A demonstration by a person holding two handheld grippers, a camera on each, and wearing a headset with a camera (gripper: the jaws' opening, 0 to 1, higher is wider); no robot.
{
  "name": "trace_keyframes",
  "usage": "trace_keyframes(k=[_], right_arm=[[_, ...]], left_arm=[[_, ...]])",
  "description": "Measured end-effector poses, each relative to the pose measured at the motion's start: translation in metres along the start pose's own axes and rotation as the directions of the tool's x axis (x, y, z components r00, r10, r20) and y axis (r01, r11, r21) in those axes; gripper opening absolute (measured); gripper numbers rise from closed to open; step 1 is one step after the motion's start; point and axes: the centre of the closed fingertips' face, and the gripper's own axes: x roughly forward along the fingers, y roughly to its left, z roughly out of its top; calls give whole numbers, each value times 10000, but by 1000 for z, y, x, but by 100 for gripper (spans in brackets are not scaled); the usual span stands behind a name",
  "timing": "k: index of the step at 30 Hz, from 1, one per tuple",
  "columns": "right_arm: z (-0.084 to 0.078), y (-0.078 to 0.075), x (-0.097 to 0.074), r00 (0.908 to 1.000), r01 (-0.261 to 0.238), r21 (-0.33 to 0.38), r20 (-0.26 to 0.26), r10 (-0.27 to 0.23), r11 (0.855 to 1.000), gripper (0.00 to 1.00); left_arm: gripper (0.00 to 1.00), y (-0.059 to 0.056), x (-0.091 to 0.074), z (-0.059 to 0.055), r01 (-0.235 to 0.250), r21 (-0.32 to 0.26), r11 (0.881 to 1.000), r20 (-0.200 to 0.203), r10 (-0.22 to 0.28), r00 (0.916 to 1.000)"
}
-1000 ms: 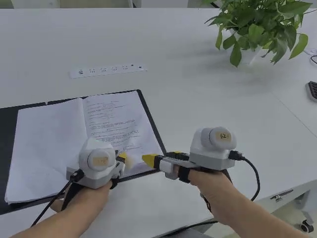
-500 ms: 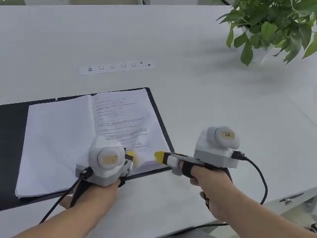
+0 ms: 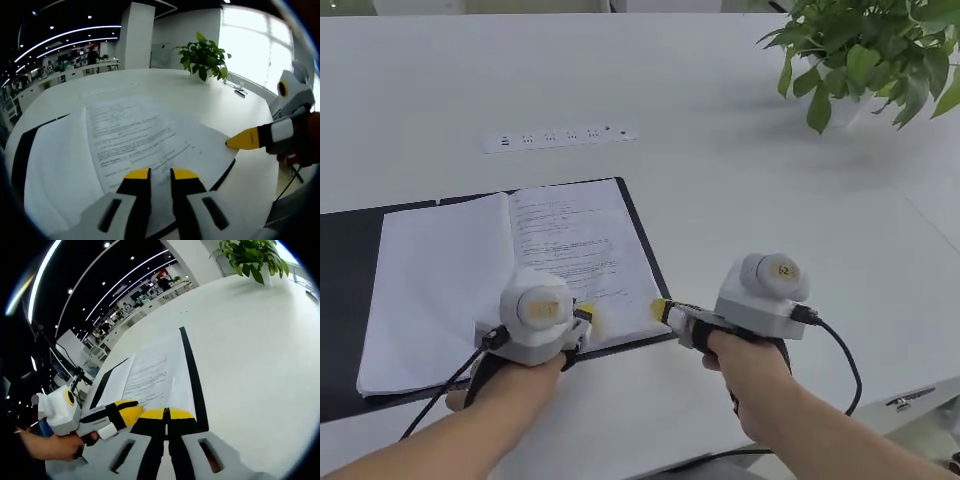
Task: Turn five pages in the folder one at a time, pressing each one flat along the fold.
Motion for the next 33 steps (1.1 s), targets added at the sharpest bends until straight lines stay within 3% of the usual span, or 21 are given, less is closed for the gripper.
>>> trace_keyframes(k=[4,7,19,27,33], right_arm=[[9,12,-7,9993,-279,122,263,276,9995,0],[16,22,-12,9972,-524,381,558,502,9979,0],[37,82,-15,9806,-1569,502,1266,1495,9863,0],[43,123,-11,9643,-2311,363,1417,2239,9723,0],[39,160,0,9512,-2835,67,1290,2803,9590,0]], left_arm=[[17,9,-21,-5,-89,-102,9999,-205,87,9998],[23,15,-39,1,-30,-391,9992,87,33,10000],[23,38,-106,29,-9,-219,9998,1187,35,9929],[25,62,-142,37,-324,-520,9981,1596,403,9864],[25,80,-169,45,-579,-750,9955,2029,721,9765]])
